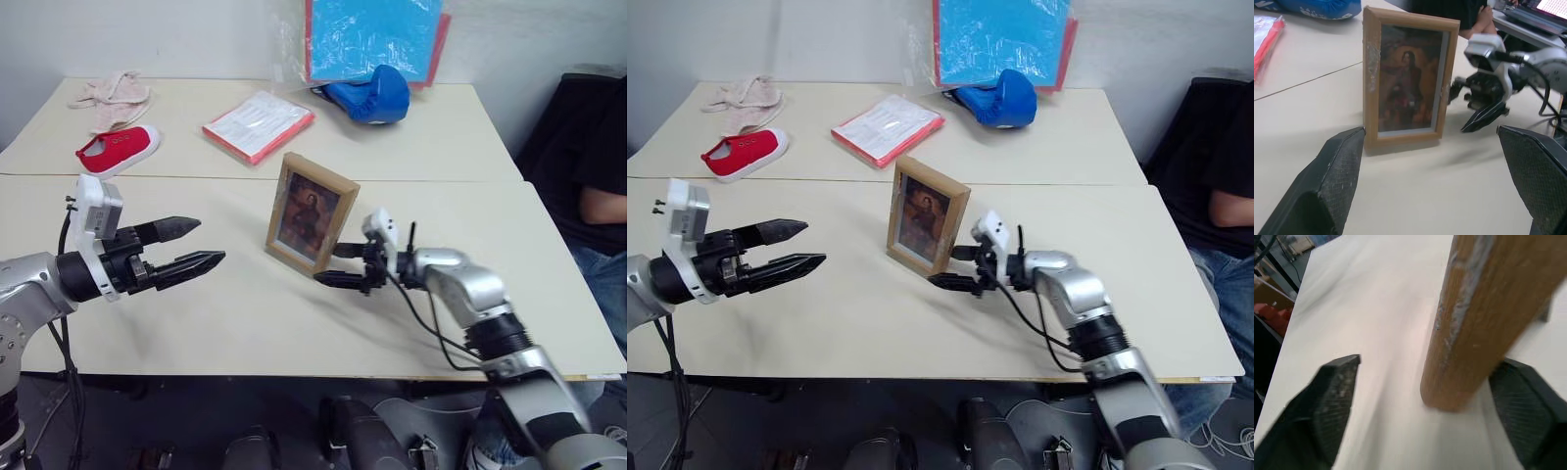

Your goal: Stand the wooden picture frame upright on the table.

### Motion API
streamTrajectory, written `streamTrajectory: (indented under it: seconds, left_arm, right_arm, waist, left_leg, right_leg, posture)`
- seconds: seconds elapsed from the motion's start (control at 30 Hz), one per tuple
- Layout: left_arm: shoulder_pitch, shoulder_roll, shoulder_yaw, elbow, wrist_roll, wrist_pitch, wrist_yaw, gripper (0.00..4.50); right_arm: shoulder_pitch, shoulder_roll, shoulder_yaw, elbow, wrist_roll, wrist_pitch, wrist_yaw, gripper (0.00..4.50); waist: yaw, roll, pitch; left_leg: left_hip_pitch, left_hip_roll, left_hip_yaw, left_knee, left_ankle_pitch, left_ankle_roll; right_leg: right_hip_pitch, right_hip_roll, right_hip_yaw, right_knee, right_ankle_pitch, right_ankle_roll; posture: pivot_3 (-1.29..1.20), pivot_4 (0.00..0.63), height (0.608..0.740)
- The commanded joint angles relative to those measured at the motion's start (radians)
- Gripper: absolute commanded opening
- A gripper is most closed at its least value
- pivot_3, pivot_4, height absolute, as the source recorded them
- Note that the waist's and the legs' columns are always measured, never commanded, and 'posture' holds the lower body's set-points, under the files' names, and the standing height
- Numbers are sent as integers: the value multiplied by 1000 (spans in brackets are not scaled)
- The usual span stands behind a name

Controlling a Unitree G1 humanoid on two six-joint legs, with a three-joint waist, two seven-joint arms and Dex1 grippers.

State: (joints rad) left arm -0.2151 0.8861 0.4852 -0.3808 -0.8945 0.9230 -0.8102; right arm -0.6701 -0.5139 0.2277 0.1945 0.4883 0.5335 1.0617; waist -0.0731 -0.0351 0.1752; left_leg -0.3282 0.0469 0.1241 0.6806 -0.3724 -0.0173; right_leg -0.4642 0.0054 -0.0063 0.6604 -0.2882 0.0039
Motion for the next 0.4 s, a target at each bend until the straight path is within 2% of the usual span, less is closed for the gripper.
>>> streamTrajectory:
  seconds: [0.03,0.1,0.23,0.4]
  left_arm:
    - [-22,43,-13,31,27,-53,-51,4500]
    - [-37,59,-22,53,34,-66,-73,4500]
    - [-99,83,-40,114,49,-95,-105,4500]
    - [-156,102,-87,170,85,-129,-139,4500]
  right_arm:
    - [-54,-189,-77,-120,56,111,158,4485]
    - [-70,-281,-116,-142,97,153,237,4485]
    - [-67,-361,-168,-140,107,170,289,4485]
    - [-46,-316,-218,-140,99,177,193,4485]
  waist:
    - [7,1,1]
    - [15,3,2]
    - [18,3,2]
    - [17,3,2]
  left_leg:
    - [-1,0,0,0,0,0]
    - [-1,0,-1,0,0,0]
    - [0,0,-1,-1,0,0]
    - [-1,0,-1,0,0,1]
  right_leg:
    - [0,0,0,0,0,0]
    - [0,0,0,-1,0,0]
    - [0,1,-1,-1,0,-1]
    - [0,0,-1,-1,0,0]
  posture:
    - [0,150,740]
    - [0,150,740]
    - [0,150,740]
    - [0,150,740]
